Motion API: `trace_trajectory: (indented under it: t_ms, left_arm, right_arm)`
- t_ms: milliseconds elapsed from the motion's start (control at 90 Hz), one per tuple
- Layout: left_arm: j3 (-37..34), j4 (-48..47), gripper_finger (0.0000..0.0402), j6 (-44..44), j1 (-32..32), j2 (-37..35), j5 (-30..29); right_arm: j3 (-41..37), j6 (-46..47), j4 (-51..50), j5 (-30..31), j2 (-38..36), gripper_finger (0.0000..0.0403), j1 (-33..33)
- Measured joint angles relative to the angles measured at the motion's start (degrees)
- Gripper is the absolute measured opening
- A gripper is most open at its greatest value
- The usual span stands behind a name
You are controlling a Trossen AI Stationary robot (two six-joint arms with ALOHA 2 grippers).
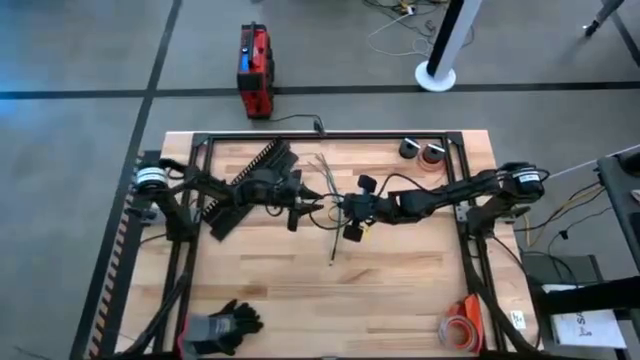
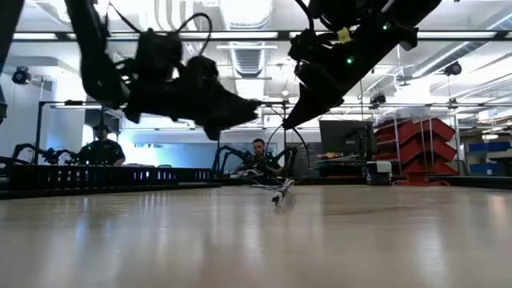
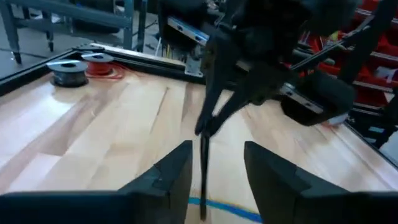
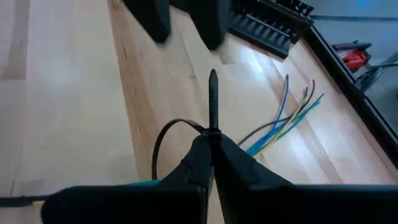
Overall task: Ziptie cables
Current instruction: Wrap the cable wires together using a black zip tie
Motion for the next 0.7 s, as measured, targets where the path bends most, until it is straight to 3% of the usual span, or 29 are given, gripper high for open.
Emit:
trace_trajectory:
  t_ms: [433, 700]
  left_arm:
    - [9.66, -2.00, 0.0170, -2.50, 0.39, 7.19, 4.67]
    - [10.06, -4.04, 0.0115, -2.49, 0.42, 6.93, 4.09]
  right_arm:
    - [-0.38, -2.22, 0.30, 0.48, 0.04, 0.0001, -0.12]
    - [-0.43, -2.39, 0.56, 0.54, 0.07, 0.0001, -0.12]
